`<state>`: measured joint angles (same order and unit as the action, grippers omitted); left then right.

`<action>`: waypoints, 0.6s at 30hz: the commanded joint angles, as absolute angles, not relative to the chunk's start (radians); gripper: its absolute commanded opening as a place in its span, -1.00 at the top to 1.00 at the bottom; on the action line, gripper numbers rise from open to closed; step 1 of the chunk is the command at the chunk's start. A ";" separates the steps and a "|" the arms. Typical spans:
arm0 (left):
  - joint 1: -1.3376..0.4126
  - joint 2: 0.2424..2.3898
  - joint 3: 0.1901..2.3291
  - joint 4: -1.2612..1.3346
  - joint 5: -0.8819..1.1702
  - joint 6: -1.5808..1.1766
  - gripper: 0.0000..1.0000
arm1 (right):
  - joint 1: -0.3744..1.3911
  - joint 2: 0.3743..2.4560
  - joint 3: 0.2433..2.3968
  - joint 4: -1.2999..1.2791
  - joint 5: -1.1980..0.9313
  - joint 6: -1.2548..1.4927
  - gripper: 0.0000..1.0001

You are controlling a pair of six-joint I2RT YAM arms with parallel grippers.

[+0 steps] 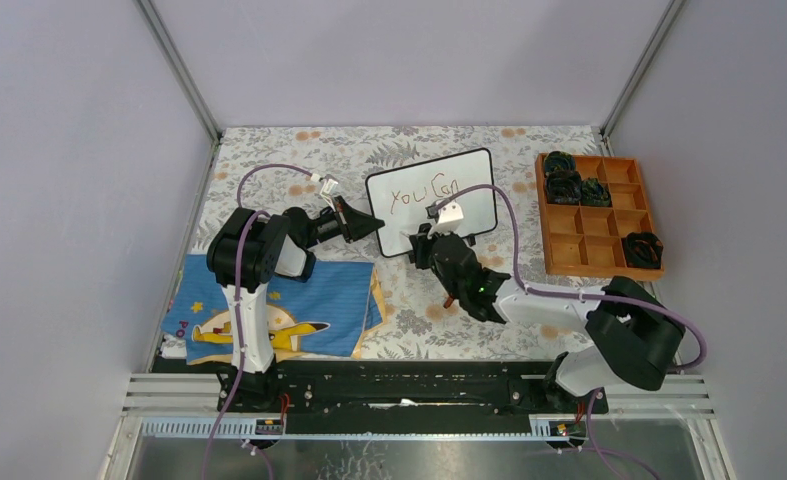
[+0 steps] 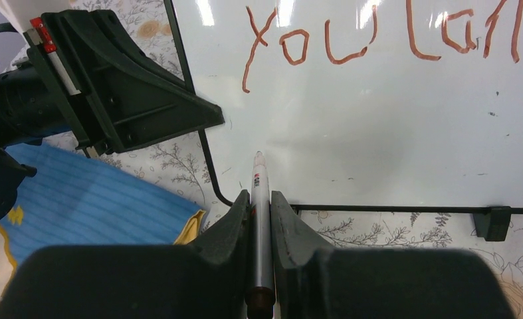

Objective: Write a sentence on the whiteboard

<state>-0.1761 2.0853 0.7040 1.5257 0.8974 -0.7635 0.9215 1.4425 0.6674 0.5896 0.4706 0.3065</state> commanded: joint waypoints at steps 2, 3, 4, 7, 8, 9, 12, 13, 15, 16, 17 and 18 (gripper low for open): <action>-0.181 2.067 0.686 1.500 0.899 -0.731 1.00 | 0.929 1.469 0.745 0.652 0.539 0.288 1.00; -0.181 2.066 0.686 1.499 0.899 -0.730 1.00 | 0.929 1.474 0.752 0.650 0.546 0.287 1.00; -0.181 2.066 0.686 1.499 0.899 -0.730 1.00 | 0.929 1.479 0.756 0.649 0.551 0.286 1.00; -0.181 2.067 0.687 1.499 0.899 -0.730 1.00 | 0.929 1.491 0.769 0.648 0.564 0.279 1.00; -0.180 2.068 0.686 1.499 0.899 -0.730 1.00 | 0.930 1.497 0.773 0.645 0.566 0.276 1.00; -0.181 2.069 0.686 1.499 0.899 -0.731 1.00 | 0.928 1.503 0.778 0.639 0.573 0.275 1.00; -0.181 2.068 0.687 1.499 0.899 -0.732 1.00 | 0.928 1.517 0.786 0.628 0.589 0.277 1.00; -0.181 2.068 0.687 1.499 0.899 -0.731 1.00 | 0.927 1.520 0.786 0.631 0.591 0.278 1.00; -0.181 2.067 0.687 1.499 0.899 -0.730 1.00 | 0.927 1.527 0.789 0.635 0.593 0.279 1.00; -0.181 2.067 0.687 1.498 0.899 -0.730 1.00 | 0.927 1.530 0.790 0.635 0.596 0.279 1.00; -0.181 2.065 0.686 1.497 0.899 -0.730 1.00 | 0.927 1.533 0.791 0.636 0.595 0.279 1.00; -0.181 2.065 0.687 1.496 0.899 -0.730 1.00 | 0.928 1.535 0.793 0.636 0.597 0.279 1.00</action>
